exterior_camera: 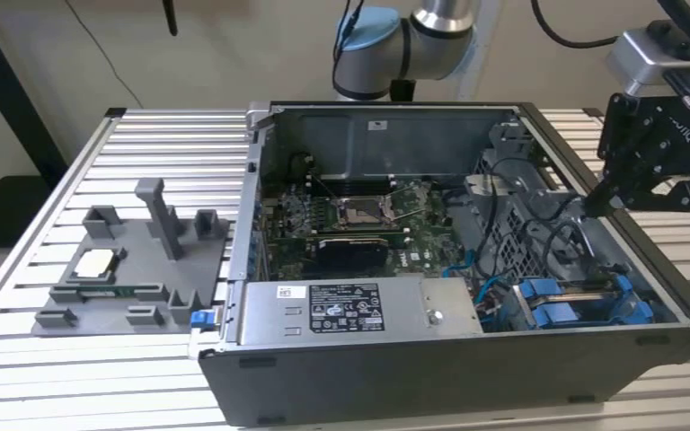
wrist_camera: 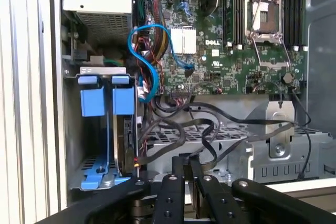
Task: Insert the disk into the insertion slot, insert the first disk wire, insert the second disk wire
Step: 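Insert the second disk wire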
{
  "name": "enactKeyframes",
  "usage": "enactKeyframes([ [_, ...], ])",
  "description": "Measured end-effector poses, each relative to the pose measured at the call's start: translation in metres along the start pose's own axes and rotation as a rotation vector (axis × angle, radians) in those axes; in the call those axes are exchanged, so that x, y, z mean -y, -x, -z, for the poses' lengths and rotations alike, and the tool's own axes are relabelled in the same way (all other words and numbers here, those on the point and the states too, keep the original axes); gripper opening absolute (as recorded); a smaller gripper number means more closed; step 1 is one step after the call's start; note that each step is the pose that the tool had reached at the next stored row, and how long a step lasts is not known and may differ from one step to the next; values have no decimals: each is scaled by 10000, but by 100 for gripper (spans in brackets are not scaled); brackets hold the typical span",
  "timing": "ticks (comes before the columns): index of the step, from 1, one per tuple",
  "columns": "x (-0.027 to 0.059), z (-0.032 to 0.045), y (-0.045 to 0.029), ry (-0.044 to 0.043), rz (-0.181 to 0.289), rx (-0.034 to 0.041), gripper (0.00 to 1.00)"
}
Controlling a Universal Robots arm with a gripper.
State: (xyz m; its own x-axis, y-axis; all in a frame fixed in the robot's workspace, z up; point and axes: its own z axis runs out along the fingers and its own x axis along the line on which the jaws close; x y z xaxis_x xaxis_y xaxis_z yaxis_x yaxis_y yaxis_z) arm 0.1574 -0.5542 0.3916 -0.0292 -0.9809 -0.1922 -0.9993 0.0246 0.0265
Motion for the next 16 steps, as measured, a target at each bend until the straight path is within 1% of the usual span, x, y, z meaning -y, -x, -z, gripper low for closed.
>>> enactKeyframes([
  [4,-83,51,0,-5,0,-4,16],
  [7,-126,69,-1,-10,1,-6,16],
  [13,-129,71,-2,-10,2,-7,16],
  [16,-137,71,-3,-12,-1,-40,16],
])
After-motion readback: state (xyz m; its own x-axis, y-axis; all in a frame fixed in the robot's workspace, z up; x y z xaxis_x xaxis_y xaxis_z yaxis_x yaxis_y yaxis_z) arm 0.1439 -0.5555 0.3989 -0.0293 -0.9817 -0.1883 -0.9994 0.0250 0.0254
